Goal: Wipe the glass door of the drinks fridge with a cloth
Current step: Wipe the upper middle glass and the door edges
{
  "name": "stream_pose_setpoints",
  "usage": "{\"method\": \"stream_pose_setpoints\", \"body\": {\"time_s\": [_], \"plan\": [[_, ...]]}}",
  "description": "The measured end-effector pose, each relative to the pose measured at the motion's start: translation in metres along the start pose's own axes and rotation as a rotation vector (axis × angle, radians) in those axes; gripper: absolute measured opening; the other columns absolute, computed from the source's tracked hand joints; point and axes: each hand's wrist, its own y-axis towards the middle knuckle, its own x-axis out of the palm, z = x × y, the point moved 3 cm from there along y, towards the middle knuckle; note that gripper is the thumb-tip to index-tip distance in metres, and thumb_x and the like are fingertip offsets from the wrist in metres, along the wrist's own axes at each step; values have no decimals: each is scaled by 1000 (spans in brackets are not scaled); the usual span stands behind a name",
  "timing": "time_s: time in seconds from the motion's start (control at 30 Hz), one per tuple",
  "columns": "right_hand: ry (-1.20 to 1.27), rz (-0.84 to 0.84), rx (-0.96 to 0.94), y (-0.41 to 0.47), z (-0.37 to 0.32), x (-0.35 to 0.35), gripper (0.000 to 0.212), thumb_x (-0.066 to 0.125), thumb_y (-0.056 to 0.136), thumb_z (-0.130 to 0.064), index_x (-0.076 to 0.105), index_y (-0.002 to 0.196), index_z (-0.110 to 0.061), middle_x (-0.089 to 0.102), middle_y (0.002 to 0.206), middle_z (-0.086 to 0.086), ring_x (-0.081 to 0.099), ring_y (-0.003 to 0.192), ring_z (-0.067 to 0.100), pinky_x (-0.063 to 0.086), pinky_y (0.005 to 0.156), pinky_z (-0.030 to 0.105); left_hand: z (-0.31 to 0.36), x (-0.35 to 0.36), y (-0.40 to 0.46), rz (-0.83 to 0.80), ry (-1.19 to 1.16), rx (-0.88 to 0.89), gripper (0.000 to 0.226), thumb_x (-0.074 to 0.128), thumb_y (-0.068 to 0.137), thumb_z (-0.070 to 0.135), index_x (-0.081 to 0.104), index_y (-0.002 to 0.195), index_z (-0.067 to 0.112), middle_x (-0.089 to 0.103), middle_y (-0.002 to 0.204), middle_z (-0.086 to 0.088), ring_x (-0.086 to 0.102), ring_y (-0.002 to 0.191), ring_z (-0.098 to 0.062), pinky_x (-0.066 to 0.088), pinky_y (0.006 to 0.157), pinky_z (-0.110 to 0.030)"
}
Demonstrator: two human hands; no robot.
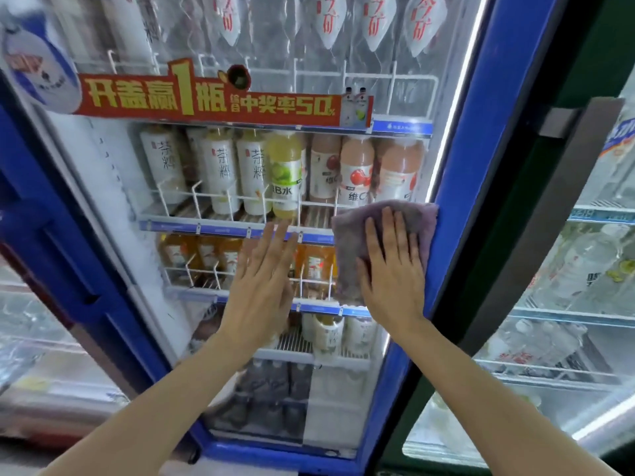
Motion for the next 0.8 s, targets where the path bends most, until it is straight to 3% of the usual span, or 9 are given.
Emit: {"method": "stream_pose_setpoints", "body": {"time_s": [0.13, 0.27, 0.4, 0.53, 0.67, 0.8], "plan": [[-126, 93, -44, 41, 1, -1, 74, 44, 102, -44, 22, 165, -12, 20, 169, 17, 16, 157, 33, -12, 130, 40, -41, -7, -28, -66, 42, -124, 89, 61, 95, 12, 9, 168, 10, 1, 176, -12, 3, 163, -31, 16, 128, -63], [-157, 170, -53, 63, -6, 8, 69, 33, 109, -52, 8, 168, -25, 3, 175, 13, -2, 163, 29, -12, 130, 45, -70, -7, -35, -80, 99, -184, 82, 49, 98, 18, 8, 168, 13, 0, 176, -12, 3, 163, -32, 13, 128, -62], [-140, 79, -307, 11, -20, 50, 71, 40, 108, -46, 9, 168, -24, -11, 176, 6, -11, 163, 23, -11, 130, 43, -88, -1, -41, -96, 116, -201, 91, 58, 93, 13, 8, 169, 17, -1, 177, -8, 4, 163, -30, 18, 126, -65], [-128, -81, -542, -62, -30, 83, 65, 47, 103, -36, 31, 162, -15, 15, 174, 8, -7, 163, 22, -7, 131, 40, -94, 1, -42, -120, 118, -207, 97, 61, 89, 14, 6, 169, 22, -1, 177, -3, 4, 163, -27, 25, 123, -67], [-127, -63, -519, -48, -22, 77, 67, 43, 106, -39, 23, 166, -18, 0, 177, 3, 0, 164, 21, -5, 132, 42, -95, -1, -42, -125, 114, -190, 94, 57, 90, 16, 5, 169, 23, -1, 177, -4, 4, 163, -28, 19, 124, -67], [-134, 105, -277, 20, -27, 58, 69, 41, 109, -50, 17, 168, -25, -2, 177, 4, -1, 164, 24, -6, 131, 46, -93, -1, -43, -139, 103, -176, 94, 55, 92, 16, 2, 169, 22, -1, 177, -6, 4, 163, -32, 19, 124, -68]]}}
